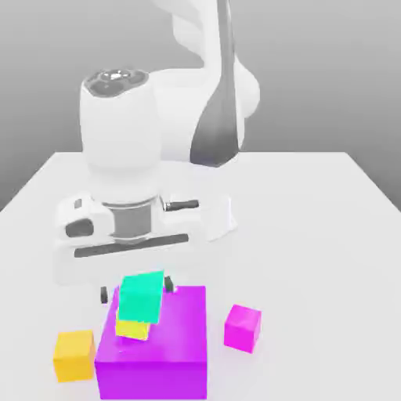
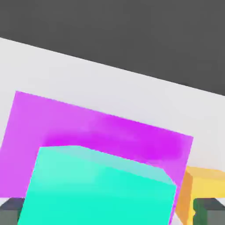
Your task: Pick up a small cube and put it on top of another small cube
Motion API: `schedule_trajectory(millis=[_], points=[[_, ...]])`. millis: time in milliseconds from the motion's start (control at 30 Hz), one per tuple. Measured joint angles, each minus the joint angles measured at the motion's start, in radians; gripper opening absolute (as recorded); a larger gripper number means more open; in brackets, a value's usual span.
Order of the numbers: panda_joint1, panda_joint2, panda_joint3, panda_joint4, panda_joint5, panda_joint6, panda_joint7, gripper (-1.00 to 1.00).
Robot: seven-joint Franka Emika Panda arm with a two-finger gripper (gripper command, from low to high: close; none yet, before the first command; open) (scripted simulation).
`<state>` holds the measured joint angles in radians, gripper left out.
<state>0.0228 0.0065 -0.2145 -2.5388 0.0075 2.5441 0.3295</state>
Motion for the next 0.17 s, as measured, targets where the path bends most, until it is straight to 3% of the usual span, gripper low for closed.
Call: schedule_trajectory(millis=[67, 167], points=[[0.002, -0.003, -0.003, 0.0, -0.003, -0.002, 0.003, 1.0], [-0.006, -0.086, 0.0, 0.023, -0.03, -0.107, 0.023, 1.0]])
